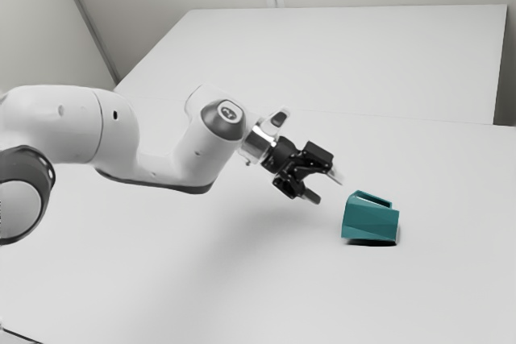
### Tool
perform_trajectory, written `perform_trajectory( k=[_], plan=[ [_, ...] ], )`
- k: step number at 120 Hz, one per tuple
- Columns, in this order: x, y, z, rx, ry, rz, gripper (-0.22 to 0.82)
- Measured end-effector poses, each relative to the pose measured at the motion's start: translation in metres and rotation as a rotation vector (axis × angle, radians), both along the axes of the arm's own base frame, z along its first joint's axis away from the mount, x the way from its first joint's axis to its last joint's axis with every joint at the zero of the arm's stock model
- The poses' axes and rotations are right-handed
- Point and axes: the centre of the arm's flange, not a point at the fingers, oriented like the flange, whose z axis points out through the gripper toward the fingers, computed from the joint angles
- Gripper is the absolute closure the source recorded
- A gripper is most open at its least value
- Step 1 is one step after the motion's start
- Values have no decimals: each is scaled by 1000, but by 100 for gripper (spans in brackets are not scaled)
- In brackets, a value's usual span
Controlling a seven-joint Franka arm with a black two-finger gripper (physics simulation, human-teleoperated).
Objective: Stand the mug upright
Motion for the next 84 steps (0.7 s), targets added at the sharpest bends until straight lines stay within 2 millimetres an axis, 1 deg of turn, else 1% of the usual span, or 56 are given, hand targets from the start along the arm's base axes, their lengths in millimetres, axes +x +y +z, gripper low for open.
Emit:
perform_trajectory(
  k=[10, 16, 35, 47, 70, 74, 84],
  plan=[
    [0, -6, -21, -41, 22, 29, 0],
    [-3, -11, -28, -61, 26, 35, 0],
    [-12, -31, -38, -112, 27, 31, 0],
    [-15, -39, -43, -148, 24, 35, 0],
    [-21, -54, -41, -186, -4, 9, 0],
    [-21, -56, -41, -189, -10, 5, 5],
    [-20, -56, -39, -194, -32, -5, 27]
  ],
)
